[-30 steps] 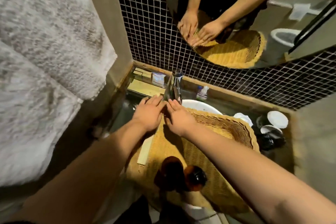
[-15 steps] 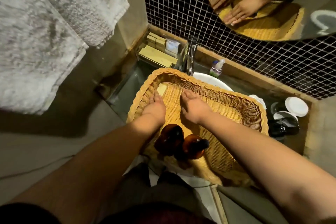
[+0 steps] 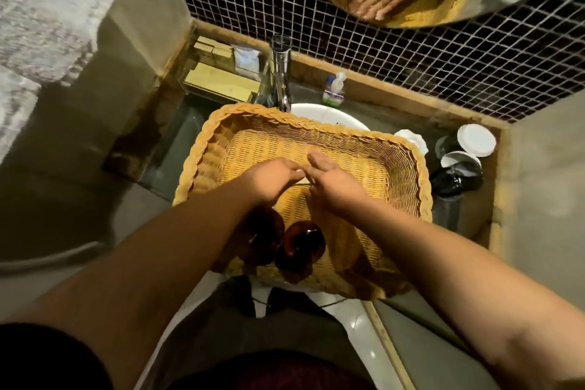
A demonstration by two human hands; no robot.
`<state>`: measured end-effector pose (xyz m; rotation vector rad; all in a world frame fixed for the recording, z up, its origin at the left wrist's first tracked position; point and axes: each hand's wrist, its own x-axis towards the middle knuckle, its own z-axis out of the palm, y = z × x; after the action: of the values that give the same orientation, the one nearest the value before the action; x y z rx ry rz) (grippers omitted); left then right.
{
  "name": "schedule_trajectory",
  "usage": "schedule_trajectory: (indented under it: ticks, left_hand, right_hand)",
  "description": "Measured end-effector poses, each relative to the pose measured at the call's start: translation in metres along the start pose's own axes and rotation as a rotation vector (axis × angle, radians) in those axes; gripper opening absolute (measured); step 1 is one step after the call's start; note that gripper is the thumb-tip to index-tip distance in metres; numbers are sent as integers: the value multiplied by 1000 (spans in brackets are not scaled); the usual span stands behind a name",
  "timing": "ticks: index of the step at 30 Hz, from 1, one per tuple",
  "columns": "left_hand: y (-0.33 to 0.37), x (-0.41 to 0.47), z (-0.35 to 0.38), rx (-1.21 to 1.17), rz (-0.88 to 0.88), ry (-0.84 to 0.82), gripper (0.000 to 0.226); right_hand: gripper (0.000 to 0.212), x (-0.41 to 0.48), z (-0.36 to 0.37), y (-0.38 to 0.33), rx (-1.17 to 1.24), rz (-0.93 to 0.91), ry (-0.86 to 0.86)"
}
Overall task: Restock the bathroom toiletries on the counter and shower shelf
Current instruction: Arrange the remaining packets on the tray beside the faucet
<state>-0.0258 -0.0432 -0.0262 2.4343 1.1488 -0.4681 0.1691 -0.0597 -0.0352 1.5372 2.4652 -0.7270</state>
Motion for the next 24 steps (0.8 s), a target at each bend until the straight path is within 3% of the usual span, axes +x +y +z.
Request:
schedule_trajectory:
  ticks: [3, 5, 12, 18, 20, 24]
  left_hand:
    - [9, 25, -7, -56, 170, 89, 50]
    - [14, 35, -6, -103, 159, 125, 41]
    - [3, 29, 0, -55, 140, 224, 50]
    - [-17, 17, -25, 24, 70, 161, 66]
    - [-31, 6, -46, 93, 93, 201, 76]
    - [-62, -16, -96, 233, 122, 329, 66]
  right_hand:
    - [52, -17, -2, 13, 143, 37, 58]
    - [41, -29, -4, 21, 251, 98, 147]
    - [48, -50, -1, 38, 179, 204, 145]
    - [58, -35, -23, 18, 65, 138, 150]
    - [62, -27, -39, 10, 21, 103, 167]
    - [65, -3, -82, -7, -27, 15, 255]
